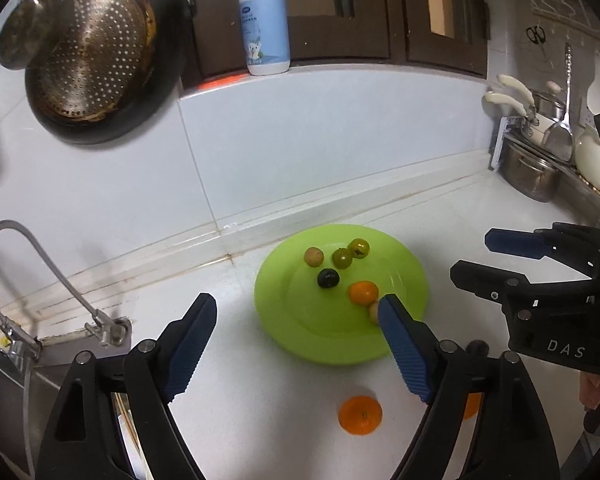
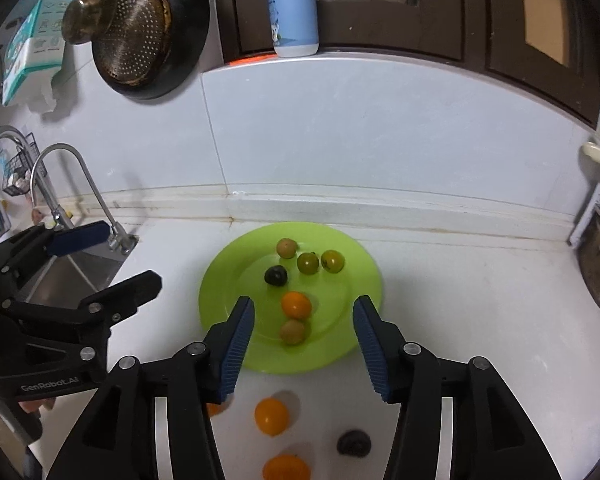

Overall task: Organize fruits
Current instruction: 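Move both open grippers back toward the remaining oranges and plum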

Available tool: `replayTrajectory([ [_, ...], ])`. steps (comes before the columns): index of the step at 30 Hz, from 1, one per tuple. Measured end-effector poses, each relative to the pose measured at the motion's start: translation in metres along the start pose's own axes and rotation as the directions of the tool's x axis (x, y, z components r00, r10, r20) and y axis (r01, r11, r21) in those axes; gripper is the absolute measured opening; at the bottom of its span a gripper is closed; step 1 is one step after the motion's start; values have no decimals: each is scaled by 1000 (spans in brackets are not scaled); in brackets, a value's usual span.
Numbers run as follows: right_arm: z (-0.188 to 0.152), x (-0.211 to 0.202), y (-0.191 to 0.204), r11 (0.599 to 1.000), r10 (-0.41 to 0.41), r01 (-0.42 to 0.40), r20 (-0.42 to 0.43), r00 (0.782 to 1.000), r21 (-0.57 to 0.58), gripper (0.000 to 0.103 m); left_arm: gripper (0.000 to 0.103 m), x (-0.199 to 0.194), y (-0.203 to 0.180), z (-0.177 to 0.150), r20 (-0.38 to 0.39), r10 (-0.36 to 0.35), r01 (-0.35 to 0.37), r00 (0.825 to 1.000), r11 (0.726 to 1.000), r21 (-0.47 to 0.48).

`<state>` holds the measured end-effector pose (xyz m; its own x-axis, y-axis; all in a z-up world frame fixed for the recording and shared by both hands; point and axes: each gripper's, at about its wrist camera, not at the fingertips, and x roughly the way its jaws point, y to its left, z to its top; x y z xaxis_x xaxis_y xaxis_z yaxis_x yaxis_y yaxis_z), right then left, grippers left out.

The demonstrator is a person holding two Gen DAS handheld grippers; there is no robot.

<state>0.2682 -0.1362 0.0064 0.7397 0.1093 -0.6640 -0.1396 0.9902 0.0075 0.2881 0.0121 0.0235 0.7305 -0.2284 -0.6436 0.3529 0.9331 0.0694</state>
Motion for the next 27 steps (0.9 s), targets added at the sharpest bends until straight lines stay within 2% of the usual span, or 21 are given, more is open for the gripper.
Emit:
replayTrajectory([
  [2,-6,-7,0,1000,-3,3,7,1000,7,59,87,-7,-2,-6,6,5,-5,1000,1000,0],
  [4,-12,-12,2,1000,-25,25,13,1000,7,61,89,-12,-2,-11,11,13,-13,1000,1000,0],
  [11,-34,-26,10,999,-34,34,-12,999,23,61,96,-23,-6,-30,8,23,-23,1000,1000,2],
  [27,-87,-19,6,994,-15,30,-141,990,101,61,96,-10,-20,-72,-100,5,-2,995,1000,26],
])
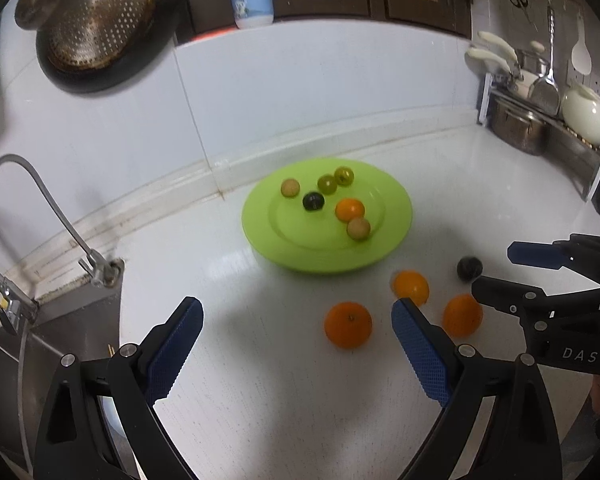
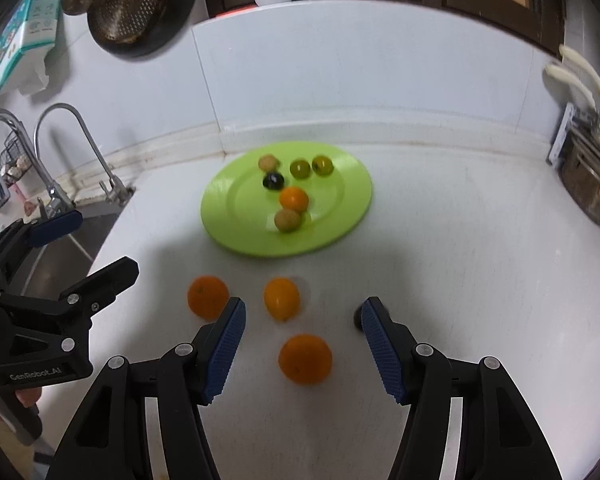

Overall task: Organize fruits
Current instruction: 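Move both open grippers back toward the remaining oranges and plum, then grasp a large orange with the left gripper while the right gripper grasps another orange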

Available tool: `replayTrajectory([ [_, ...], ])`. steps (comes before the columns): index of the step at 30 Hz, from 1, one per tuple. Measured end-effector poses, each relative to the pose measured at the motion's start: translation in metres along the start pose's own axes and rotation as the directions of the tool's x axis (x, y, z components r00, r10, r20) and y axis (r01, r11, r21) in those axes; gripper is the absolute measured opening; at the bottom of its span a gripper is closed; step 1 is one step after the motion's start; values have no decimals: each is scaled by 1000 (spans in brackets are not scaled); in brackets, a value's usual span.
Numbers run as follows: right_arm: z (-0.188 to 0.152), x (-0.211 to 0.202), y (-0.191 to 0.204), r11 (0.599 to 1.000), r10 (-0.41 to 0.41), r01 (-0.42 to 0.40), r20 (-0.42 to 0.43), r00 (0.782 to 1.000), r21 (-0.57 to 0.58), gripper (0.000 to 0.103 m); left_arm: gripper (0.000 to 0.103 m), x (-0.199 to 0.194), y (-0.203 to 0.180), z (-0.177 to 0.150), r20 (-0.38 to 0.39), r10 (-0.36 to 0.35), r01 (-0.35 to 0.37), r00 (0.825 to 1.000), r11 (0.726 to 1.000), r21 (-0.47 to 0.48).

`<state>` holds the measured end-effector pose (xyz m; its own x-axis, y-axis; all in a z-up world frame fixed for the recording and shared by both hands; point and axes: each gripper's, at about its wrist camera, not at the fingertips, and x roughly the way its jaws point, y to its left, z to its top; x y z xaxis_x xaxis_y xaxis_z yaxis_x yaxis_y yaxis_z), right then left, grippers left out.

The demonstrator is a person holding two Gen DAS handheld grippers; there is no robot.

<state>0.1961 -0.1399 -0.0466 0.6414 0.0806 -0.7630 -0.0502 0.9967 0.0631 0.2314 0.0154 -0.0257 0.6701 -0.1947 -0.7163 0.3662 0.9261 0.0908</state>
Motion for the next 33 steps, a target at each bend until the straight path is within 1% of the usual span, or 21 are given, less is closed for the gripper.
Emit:
replayTrajectory([
  [10,-26,21,-1,1000,-4,5,-91,996,5,61,96,28,-4,-19,-75,-14,17,997,999,30],
  [19,-37,39,-8,1000,-13,15,-145,989,15,61,96,61,-10,-22,-120,-71,77,990,996,48],
  [22,-39,44,-11,1000,-4,9,-157,988,27,61,91,70,-13,-21,-141,-93,99,986,994,38],
  [24,-38,48,-10,999,8,-3,-163,987,32,61,86,76,-14,-20,-157,-108,114,982,993,30],
  [25,-38,49,-10,999,11,-5,-165,986,33,59,83,79,-15,-19,-163,-118,123,979,992,22],
  [26,-38,49,-11,999,14,-9,-166,986,33,56,79,81,-15,-19,-170,-125,130,977,991,15],
  [33,-37,57,-10,998,44,-38,-174,984,43,48,58,97,-20,-18,-215,-173,171,961,985,-26],
])
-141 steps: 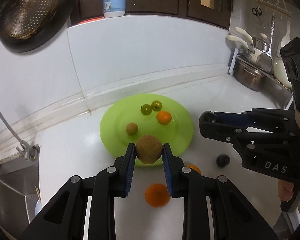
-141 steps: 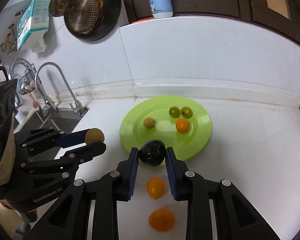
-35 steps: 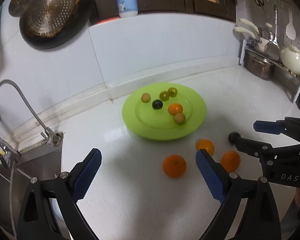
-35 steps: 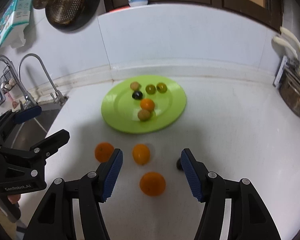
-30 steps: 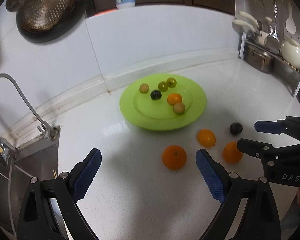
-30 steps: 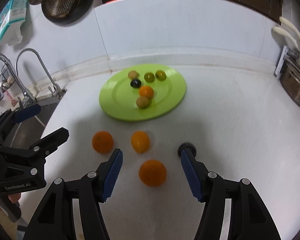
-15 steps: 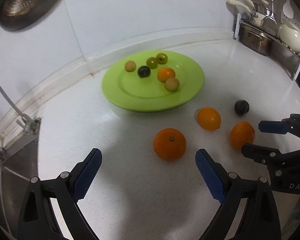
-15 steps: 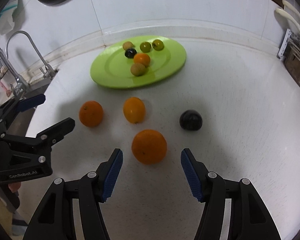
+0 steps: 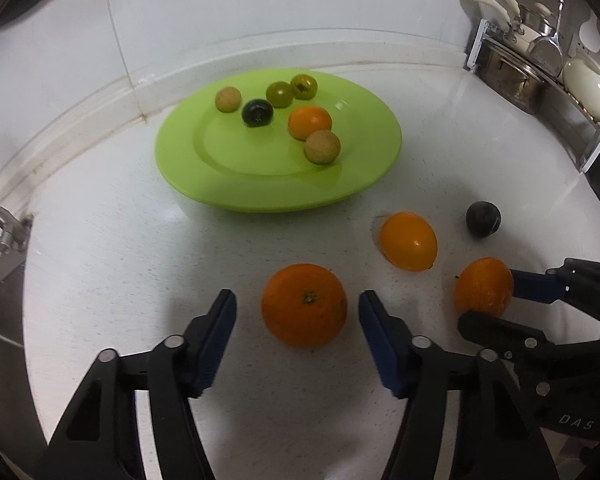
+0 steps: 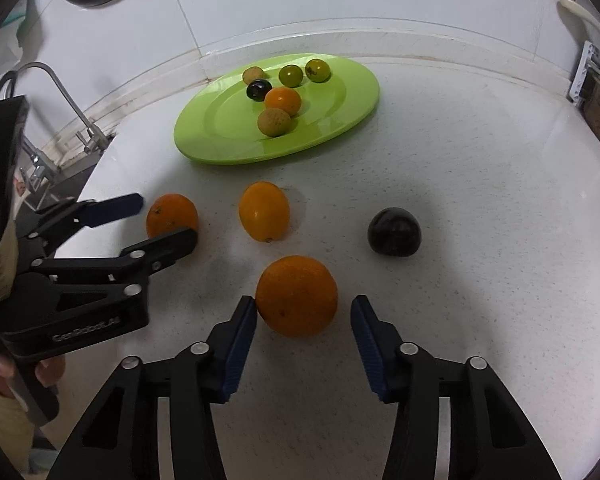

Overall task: Organize fruits
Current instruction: 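Grasp a large orange with the left gripper while the right gripper grasps another orange, then carry the orange in the left gripper and orange in the right gripper over the plate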

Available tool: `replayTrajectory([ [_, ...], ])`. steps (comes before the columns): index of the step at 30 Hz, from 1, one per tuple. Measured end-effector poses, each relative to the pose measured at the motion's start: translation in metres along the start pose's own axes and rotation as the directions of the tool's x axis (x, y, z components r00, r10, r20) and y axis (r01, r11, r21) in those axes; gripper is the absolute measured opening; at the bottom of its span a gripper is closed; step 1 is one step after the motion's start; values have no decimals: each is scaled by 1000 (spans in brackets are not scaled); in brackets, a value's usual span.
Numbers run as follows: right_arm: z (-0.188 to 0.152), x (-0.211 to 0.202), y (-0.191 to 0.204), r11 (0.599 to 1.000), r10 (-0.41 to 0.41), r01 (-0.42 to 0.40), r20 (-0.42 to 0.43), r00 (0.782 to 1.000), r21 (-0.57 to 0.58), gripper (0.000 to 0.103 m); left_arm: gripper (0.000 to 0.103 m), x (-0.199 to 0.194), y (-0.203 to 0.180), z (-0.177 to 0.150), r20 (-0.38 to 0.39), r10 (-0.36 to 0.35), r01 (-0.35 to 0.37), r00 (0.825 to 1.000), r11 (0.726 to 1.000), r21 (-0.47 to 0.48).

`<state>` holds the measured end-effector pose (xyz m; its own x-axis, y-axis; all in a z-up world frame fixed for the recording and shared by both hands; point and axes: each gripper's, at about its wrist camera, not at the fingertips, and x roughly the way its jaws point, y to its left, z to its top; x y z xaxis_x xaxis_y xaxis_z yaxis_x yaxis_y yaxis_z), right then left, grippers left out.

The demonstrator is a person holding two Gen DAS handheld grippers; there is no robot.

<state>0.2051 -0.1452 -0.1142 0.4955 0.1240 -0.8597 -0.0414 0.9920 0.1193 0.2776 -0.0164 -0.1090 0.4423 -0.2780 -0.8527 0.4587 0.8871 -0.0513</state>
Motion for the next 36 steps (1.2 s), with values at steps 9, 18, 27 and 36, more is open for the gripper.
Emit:
replayTrajectory([
  [9,1,1,2,1000,18,-18,6,1000,-11,42,41,2,-2,1,-3,-1,1,1000,1000,1],
  [18,3,-10,-3,1000,30,-30,40,999,6,41,41,-21,-8,-1,52,22,-22,998,1000,8],
  [27,10,-29,-2,999,41,-40,90,995,-6,41,41,-47,-10,-2,106,30,-29,994,1000,-10],
  [36,21,-50,7,998,53,-48,154,987,-37,41,41,-76,-8,4,183,56,-53,981,998,-23],
])
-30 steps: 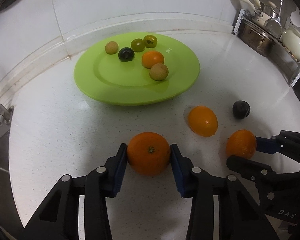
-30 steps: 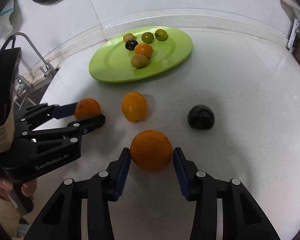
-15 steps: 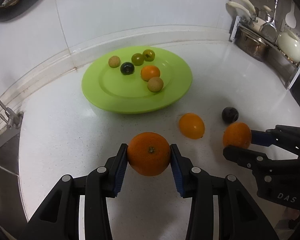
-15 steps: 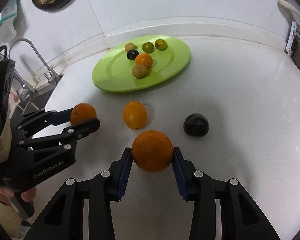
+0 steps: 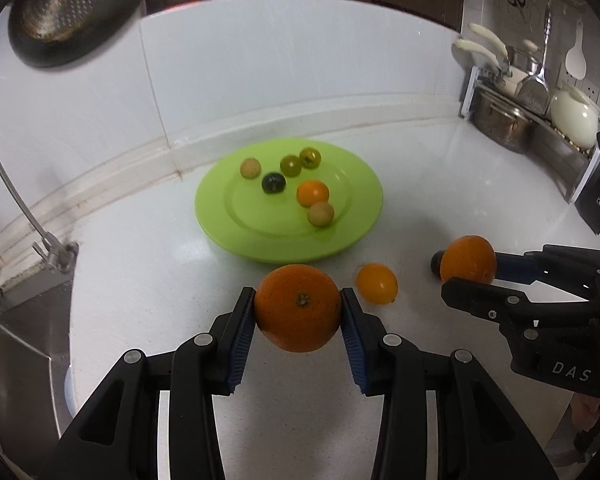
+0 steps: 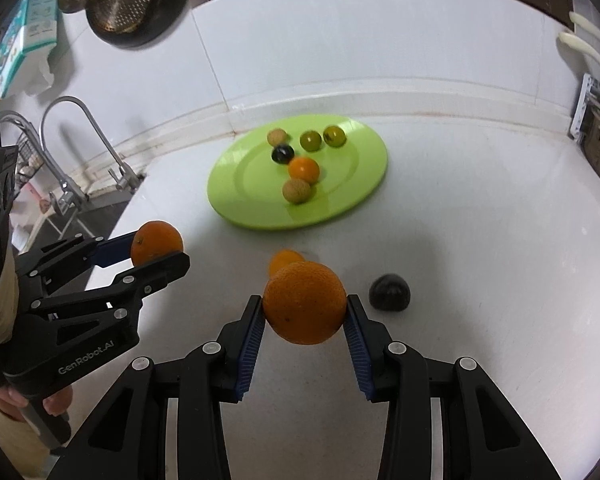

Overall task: Organize fruits
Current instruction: 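Carry the orange in the left gripper and orange in the right gripper over the plate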

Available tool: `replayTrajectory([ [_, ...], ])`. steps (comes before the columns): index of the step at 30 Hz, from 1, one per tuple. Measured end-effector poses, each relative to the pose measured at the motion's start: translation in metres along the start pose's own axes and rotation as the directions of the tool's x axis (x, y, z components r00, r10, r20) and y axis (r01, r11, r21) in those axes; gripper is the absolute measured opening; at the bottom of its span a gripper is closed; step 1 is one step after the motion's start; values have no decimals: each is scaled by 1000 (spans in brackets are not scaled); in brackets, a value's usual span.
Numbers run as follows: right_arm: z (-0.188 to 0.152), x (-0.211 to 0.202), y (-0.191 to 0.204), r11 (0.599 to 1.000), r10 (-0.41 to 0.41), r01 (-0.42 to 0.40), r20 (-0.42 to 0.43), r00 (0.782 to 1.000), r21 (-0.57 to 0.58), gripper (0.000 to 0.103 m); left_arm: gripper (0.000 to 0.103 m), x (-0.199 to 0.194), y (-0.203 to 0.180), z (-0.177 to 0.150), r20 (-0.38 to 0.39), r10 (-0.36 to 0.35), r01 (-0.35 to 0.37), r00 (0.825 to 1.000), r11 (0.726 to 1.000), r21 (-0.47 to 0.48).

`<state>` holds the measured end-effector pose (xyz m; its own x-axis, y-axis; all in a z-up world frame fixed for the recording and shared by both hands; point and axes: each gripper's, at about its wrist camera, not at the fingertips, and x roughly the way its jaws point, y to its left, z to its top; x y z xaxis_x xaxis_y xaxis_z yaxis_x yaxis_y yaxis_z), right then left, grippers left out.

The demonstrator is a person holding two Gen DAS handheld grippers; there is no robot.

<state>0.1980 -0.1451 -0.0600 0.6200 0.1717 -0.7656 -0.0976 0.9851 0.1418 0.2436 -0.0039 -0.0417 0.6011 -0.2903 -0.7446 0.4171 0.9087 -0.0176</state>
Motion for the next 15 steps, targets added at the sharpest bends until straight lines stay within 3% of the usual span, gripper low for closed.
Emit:
replayTrajectory([
  [15,39,-20,7,999,16,-11,102,995,-46,41,41,-23,7,30,103,36,-36,994,999,4],
])
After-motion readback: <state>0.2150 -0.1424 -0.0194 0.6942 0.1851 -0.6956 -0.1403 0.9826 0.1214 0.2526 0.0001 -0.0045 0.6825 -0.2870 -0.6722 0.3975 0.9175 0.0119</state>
